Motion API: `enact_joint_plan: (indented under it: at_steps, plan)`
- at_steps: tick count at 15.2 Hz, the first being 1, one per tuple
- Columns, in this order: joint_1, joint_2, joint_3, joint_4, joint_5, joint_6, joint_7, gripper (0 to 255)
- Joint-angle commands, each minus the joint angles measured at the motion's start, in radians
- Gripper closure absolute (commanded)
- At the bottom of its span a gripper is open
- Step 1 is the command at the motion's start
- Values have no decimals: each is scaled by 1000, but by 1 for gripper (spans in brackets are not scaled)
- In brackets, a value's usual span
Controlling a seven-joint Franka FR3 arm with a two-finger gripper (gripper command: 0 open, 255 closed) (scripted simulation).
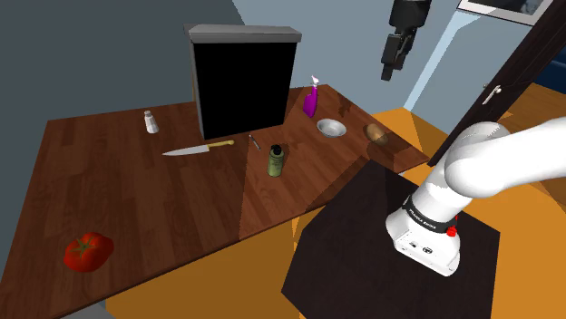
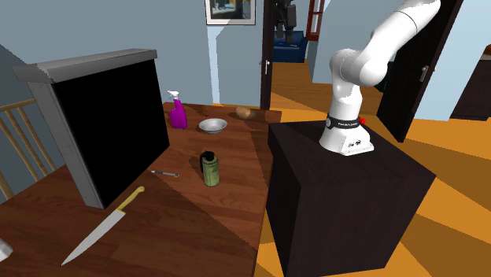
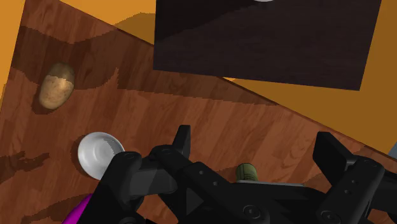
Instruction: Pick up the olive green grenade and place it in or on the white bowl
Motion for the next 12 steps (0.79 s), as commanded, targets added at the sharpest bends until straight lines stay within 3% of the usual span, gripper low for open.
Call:
enact_joint_plan:
  at_steps: [1,12]
  plan:
    - [0,0,0,0,0,0,0,0]
    - [20,192,2,-201,19,446,25,0]
